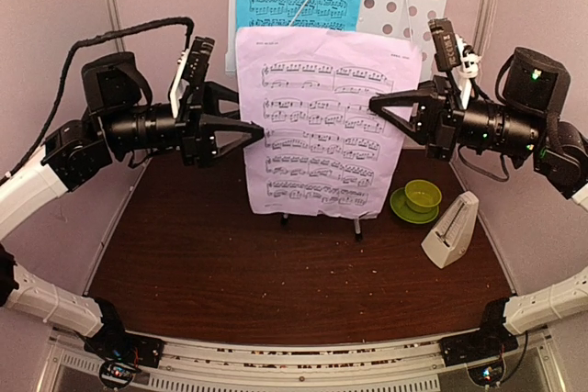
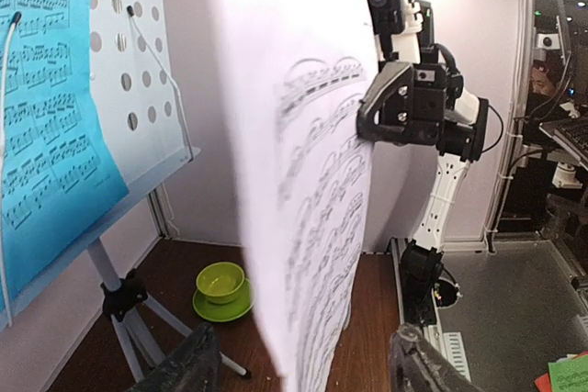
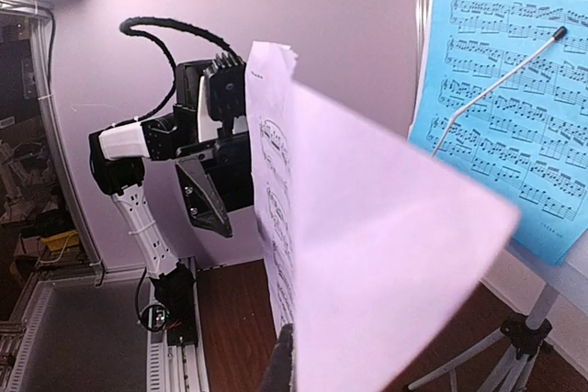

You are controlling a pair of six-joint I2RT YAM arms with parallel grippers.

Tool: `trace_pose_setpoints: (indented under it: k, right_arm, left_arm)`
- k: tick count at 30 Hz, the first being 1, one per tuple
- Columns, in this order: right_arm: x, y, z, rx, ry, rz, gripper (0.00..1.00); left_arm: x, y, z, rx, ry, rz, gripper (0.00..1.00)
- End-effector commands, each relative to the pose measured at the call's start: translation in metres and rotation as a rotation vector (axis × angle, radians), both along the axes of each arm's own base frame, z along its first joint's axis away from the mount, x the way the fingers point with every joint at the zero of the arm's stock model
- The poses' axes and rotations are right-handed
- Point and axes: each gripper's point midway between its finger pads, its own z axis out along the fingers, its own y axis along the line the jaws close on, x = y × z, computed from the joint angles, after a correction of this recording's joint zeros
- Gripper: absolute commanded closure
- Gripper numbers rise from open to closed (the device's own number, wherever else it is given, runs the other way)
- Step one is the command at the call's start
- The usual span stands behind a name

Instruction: Set up the instrument practice props

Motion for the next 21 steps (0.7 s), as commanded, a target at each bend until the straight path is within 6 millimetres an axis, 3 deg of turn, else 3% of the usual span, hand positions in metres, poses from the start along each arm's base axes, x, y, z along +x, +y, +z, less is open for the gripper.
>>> trace_pose_setpoints:
  k: [1, 6, 9, 11, 15, 21]
  right_arm:
    - [0.003, -0.016, 0.038, 0.139, -0.007, -0.005, 1.00]
    - [0.017, -0.027, 0.050, 0.164, -0.015, -0.037, 1.00]
    - [0.027, -0.035, 0.056, 0.150, -0.036, -0.073, 1.00]
    - [0.035, -0.043, 0.063, 0.156, -0.051, -0.109, 1.00]
    - [0.052, -0.060, 0.075, 0.180, -0.072, -0.193, 1.00]
    - [0.071, -0.078, 0.099, 0.253, -0.102, -0.303, 0.99]
  left_arm:
    - [-0.010, -0.011, 0.049, -0.125, -0.054, -0.055, 0.38]
    - [-0.009, -0.027, 0.083, -0.169, -0.090, -0.050, 0.55]
    - [-0.008, -0.040, 0.096, -0.155, -0.108, -0.044, 0.73]
    - [-0.002, -0.048, 0.106, -0.159, -0.108, -0.025, 0.85]
    - [0.013, -0.054, 0.130, -0.208, -0.132, 0.039, 0.99]
    - [0.032, -0.062, 0.162, -0.283, -0.191, 0.115, 1.00]
